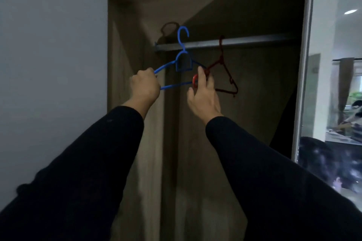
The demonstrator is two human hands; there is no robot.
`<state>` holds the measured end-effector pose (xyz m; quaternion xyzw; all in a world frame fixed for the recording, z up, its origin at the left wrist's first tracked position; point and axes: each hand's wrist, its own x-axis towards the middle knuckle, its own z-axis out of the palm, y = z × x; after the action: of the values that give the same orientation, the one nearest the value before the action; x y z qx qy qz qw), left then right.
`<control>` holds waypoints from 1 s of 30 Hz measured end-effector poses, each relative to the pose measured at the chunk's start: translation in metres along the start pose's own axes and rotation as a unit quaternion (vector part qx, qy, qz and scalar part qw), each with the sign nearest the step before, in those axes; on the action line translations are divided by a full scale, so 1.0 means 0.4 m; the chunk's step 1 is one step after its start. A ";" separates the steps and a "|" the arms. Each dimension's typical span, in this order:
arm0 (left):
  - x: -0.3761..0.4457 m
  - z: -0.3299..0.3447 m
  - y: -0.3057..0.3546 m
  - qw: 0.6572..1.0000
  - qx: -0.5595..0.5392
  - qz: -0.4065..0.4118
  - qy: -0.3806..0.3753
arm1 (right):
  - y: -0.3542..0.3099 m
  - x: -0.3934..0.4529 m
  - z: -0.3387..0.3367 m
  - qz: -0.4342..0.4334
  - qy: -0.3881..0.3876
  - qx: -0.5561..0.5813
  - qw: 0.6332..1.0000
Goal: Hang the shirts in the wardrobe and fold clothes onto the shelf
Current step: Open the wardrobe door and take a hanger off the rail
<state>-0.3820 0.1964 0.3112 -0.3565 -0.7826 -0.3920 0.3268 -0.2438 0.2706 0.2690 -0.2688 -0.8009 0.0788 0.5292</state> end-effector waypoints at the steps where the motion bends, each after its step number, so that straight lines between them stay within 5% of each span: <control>1: -0.014 -0.013 -0.007 1.000 0.009 -0.005 0.004 | -0.005 -0.009 -0.002 -0.003 0.001 -0.001 1.000; 23: -0.484 -0.595 -0.225 0.970 0.236 -0.048 0.016 | -0.337 -0.410 -0.098 -0.044 -0.095 0.085 0.991; 30: -0.755 -0.869 -0.299 0.935 0.350 -0.059 -0.009 | -0.517 -0.671 -0.158 -0.039 -0.204 0.194 0.959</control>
<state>-0.2381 -0.2415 0.1933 -0.1762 -0.8928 -0.1090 0.3999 -0.1801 -0.0519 0.1646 -0.1079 -0.8707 0.2656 0.3996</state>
